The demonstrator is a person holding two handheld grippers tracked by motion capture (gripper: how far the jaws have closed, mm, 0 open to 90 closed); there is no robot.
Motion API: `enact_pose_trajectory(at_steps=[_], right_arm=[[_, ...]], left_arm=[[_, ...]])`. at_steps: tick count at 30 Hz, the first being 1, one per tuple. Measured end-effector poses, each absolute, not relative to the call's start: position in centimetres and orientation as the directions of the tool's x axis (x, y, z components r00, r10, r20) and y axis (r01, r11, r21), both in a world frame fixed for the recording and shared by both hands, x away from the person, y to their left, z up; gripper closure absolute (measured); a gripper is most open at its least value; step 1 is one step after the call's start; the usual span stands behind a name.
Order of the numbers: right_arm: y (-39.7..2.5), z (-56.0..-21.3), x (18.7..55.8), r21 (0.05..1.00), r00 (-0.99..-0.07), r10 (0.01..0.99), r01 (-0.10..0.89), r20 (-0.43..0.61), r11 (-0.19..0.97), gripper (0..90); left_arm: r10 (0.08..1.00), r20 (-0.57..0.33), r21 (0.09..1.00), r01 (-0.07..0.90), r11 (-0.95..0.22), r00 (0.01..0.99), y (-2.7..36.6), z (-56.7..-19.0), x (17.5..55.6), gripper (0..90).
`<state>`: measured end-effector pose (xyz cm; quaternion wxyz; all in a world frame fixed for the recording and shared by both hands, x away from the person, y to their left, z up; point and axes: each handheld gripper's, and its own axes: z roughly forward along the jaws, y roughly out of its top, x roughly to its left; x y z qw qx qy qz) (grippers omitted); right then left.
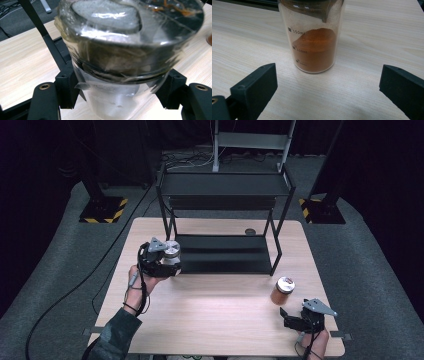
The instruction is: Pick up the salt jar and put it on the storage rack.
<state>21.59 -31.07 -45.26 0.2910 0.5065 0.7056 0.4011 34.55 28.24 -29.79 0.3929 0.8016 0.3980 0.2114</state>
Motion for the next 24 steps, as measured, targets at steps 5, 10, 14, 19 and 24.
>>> enact_pose_trajectory(at_steps=[5, 10, 14, 19, 24], right_arm=[[-31.1, -45.2, 21.6, 0.86, -0.318, 0.948, 0.482, -0.004, 0.166, 0.3], [-31.1, -45.3, 21.6, 0.861, -0.317, 0.948, 0.482, -0.005, 0.165, 0.3], [-31.1, -45.3, 21.6, 0.861, -0.317, 0.948, 0.481, -0.004, 0.165, 0.3], [-31.1, -45.3, 21.6, 0.861, -0.318, 0.948, 0.481, -0.003, 0.164, 0.3], [-31.1, -45.3, 21.6, 0.862, -0.317, 0.948, 0.481, -0.003, 0.163, 0.3]], left_arm=[[0.803, 0.029, 0.796, 0.472, -0.379, 0.595, 28.2, -29.3, 35.0, 30.5], [0.803, 0.031, 0.795, 0.471, -0.381, 0.596, 28.2, -28.9, 35.5, 30.5], [0.802, 0.029, 0.793, 0.475, -0.382, 0.597, 28.2, -28.6, 36.0, 30.5], [0.799, 0.028, 0.787, 0.48, -0.388, 0.6, 28.2, -28.2, 36.5, 30.5], [0.801, 0.031, 0.787, 0.479, -0.389, 0.598, 28.2, -27.7, 36.8, 30.5]])
